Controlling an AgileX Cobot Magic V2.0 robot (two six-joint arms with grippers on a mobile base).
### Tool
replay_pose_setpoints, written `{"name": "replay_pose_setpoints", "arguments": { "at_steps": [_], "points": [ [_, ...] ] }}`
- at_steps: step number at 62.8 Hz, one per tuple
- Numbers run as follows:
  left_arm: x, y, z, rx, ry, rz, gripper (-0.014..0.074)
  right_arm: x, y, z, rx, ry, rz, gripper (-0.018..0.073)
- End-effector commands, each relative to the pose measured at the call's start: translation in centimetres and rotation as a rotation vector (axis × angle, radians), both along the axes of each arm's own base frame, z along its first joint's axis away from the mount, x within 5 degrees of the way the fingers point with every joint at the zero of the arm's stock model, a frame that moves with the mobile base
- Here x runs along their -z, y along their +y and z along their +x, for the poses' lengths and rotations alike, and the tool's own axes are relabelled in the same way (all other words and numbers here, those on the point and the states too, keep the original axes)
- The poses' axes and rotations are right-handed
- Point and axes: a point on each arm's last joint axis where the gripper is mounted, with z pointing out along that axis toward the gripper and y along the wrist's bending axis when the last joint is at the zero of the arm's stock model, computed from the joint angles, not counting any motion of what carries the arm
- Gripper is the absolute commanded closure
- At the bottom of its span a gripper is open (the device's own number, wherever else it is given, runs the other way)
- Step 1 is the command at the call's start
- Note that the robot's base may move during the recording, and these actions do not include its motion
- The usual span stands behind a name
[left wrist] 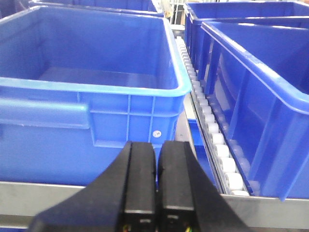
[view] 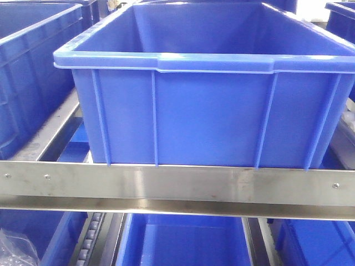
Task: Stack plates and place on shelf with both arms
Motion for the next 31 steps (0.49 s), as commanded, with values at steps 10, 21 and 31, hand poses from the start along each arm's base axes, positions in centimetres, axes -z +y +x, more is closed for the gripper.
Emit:
{"name": "replay_pose_setpoints", "arguments": {
  "at_steps": [10,21,31],
  "points": [
    [-0.32,0.01,-0.10,0.001,-0.098,-0.015,0.0505,-1.45,-0.07,-0.27,0.014,-0.120,-0.027,0.0503],
    [-0.32,0.00,-0.10,0.001,-0.098,-0.010,0.0505,-1.44,-0.07,-0.27,0.014,-0.119,-0.027,0.0503],
    [-0.32,0.00,-0.10,0.001,-0.098,-0.010,0.0505,-1.44,-0.07,-0.27,0.014,-0.119,-0.027,0.0503]
  ]
}}
